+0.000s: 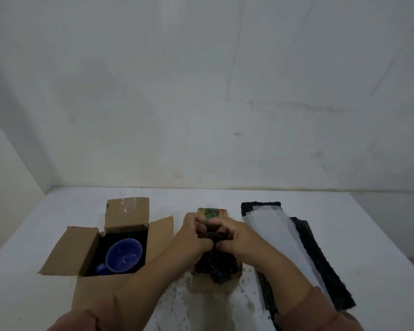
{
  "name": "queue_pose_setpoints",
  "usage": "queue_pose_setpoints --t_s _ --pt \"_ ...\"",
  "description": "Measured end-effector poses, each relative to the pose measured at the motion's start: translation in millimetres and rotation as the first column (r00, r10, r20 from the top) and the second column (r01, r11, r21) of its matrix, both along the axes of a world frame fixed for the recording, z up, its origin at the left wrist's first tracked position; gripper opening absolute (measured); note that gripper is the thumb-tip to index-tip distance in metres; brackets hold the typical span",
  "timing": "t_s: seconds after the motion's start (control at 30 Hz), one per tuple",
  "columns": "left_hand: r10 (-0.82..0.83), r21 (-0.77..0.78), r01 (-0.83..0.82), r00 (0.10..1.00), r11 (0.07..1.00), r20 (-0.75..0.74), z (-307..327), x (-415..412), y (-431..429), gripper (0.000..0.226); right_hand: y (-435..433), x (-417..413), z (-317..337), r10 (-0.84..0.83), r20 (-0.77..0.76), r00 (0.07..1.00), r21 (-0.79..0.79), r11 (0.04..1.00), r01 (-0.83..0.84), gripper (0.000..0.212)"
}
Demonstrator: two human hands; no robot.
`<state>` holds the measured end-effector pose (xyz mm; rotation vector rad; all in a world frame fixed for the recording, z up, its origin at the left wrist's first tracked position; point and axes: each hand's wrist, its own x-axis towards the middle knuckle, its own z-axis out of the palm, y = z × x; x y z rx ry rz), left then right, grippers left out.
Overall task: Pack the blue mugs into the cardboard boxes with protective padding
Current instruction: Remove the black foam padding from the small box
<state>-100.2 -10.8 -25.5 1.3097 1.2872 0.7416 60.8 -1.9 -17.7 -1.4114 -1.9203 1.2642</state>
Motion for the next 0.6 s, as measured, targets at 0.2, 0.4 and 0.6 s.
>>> queue_pose_setpoints --t_s 0.2,0.4,0.6 --pt "-0.064 0.078 0.080 0.978 0.994 -0.198 -14.5 -0.4 3.7 0.033 4.7 12.9 -6.4 -0.163 0.027 0.986 0.024 0.986 0.162 0.027" --pt "-0.202 0.259 0.448 0.749 0.855 -0.631 -26.8 8.4 3.2 0.021 1.8 27.9 -23.1 0.021 0.310 0.951 0.154 0.986 -0.071 0.037" --pt "-0.395 0.096 0.621 0.602 0.778 -0.694 -37.9 6.5 3.9 0.033 1.1 34.8 -39.5 0.060 0.474 0.879 0.126 0.983 -0.134 0.015"
